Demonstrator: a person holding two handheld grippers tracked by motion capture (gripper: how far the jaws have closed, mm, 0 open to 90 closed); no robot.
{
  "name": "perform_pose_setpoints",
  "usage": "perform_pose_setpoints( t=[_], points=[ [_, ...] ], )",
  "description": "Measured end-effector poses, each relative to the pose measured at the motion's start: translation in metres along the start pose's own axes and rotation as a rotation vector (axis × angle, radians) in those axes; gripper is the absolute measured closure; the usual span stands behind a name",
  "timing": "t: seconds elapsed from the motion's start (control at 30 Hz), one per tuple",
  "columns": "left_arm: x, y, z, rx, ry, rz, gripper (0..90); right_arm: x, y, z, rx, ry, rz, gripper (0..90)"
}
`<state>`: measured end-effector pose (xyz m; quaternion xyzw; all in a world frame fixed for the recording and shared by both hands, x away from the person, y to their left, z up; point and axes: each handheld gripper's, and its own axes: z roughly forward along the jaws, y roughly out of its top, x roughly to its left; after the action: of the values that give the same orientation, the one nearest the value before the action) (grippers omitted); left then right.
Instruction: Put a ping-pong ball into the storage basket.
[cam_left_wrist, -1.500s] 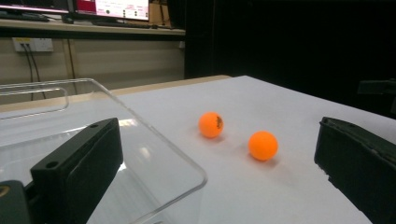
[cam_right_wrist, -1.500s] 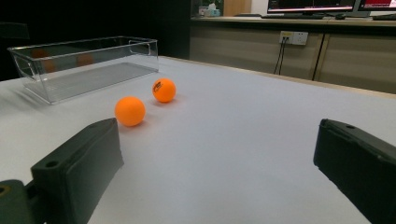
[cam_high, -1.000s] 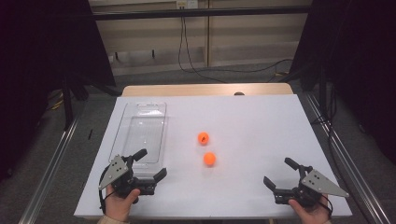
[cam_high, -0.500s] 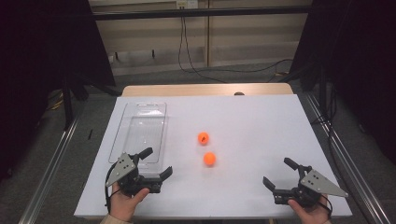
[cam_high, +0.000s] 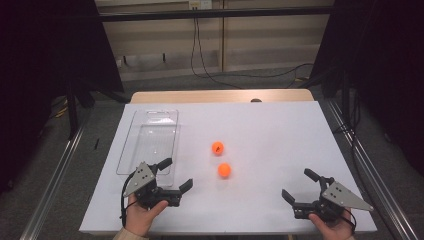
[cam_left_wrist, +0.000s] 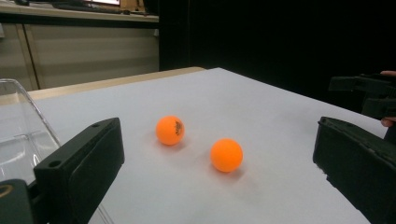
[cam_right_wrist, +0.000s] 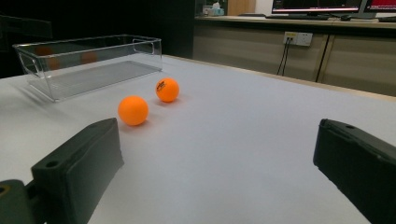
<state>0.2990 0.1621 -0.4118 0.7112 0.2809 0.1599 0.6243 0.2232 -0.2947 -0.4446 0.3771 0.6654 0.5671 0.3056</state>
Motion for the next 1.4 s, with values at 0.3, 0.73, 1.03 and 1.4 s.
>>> perform_pose_setpoints(
  t=[0.3, 0.73, 1.03, 1.4],
  points=[
    [-0.002, -0.001, 0.008, 0.023, 0.005, 0.009, 2.0, 0.0, 0.0, 0.0, -0.001, 0.0, 0.001, 0.6],
    [-0.01, -0.002, 0.028, 0.062, -0.008, 0.015, 2.3, 0.0, 0.001, 0.001, -0.001, 0.003, 0.001, 0.6],
    [-0.013, -0.003, 0.037, 0.078, -0.012, 0.005, 2.4, -0.001, 0.001, 0.0, -0.005, 0.006, 0.004, 0.7],
    [-0.018, -0.005, 0.05, 0.116, -0.024, 0.006, 2.4, -0.001, 0.001, 0.001, -0.004, 0.007, 0.002, 0.7]
  ],
)
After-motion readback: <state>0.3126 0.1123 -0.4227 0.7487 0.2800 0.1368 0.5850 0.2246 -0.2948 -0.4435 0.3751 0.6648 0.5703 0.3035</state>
